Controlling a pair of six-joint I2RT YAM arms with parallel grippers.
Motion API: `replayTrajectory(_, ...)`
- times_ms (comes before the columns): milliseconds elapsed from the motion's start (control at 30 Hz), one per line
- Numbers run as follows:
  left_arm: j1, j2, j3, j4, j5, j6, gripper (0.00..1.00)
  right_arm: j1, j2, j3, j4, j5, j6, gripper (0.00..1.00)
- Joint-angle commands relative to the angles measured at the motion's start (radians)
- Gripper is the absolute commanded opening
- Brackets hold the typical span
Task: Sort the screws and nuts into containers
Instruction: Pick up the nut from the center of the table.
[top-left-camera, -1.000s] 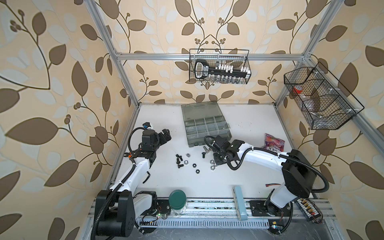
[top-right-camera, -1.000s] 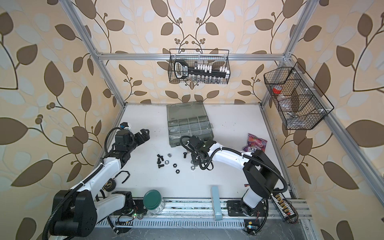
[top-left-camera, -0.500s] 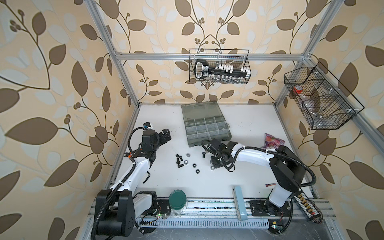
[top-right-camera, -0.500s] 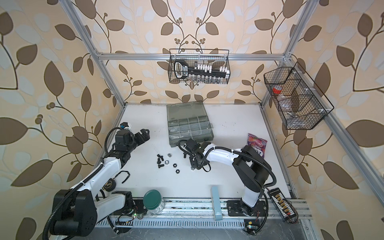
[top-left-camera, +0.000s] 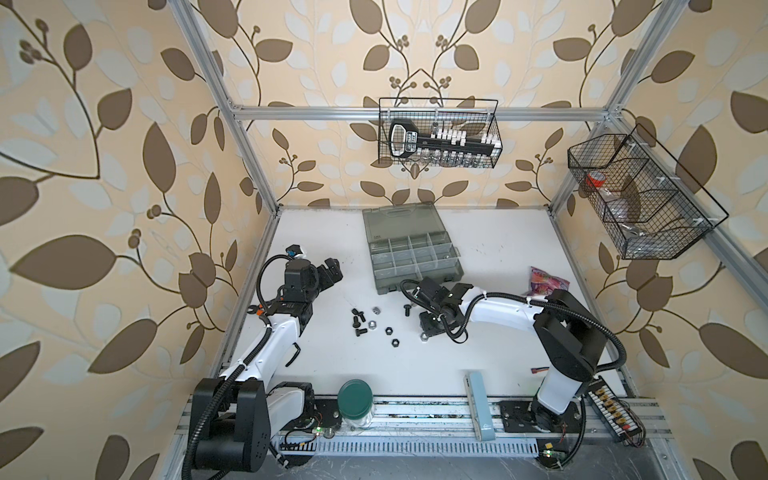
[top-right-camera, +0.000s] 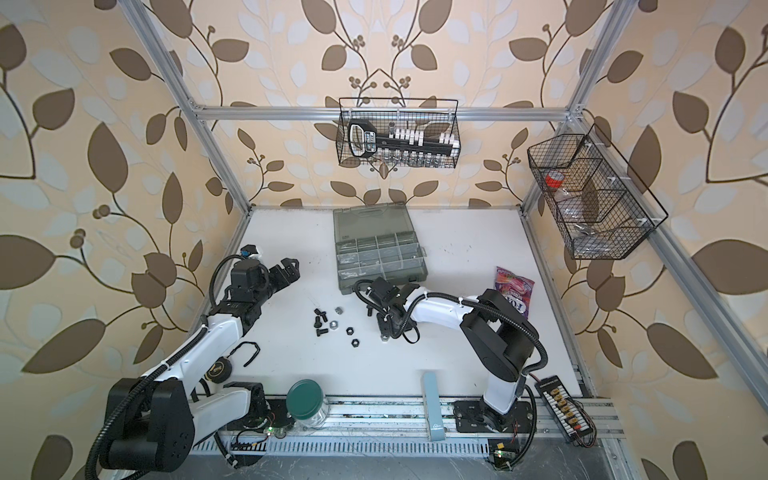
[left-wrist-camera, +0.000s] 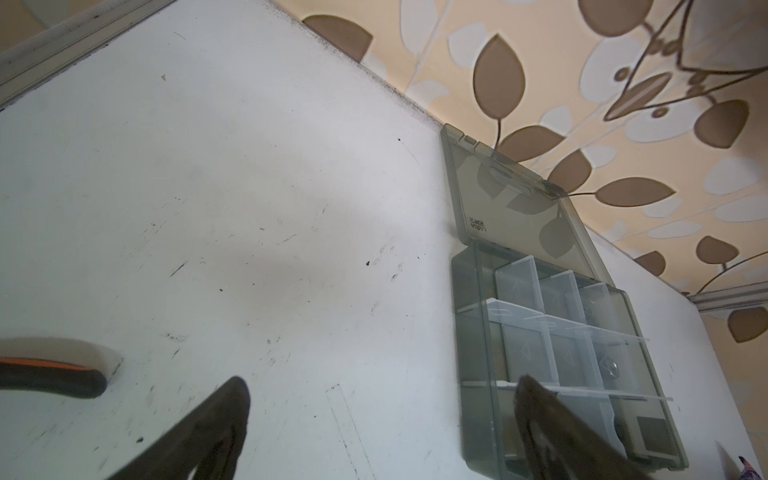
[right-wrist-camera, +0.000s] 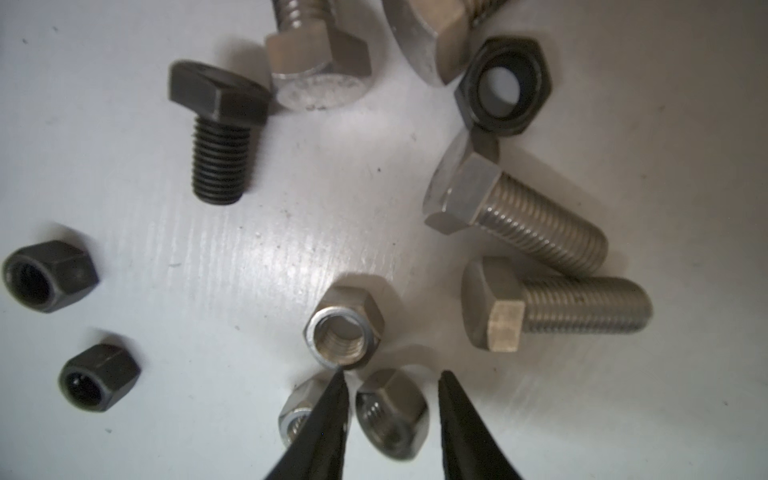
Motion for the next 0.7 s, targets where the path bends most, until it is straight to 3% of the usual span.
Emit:
replayTrajectory(0, 0.009, -0.001, 0.014, 0.018, -0.009, -0.001, 0.99, 0.005, 0.001, -0.007, -0.013, -0.009, 0.011, 0.38)
replayTrajectory(667, 0.009, -0.018, 0.013, 0.012, -0.009, -0.006, 0.99, 0.017, -0.003, -0.060, -0.052, 0.008, 0.020, 0.37)
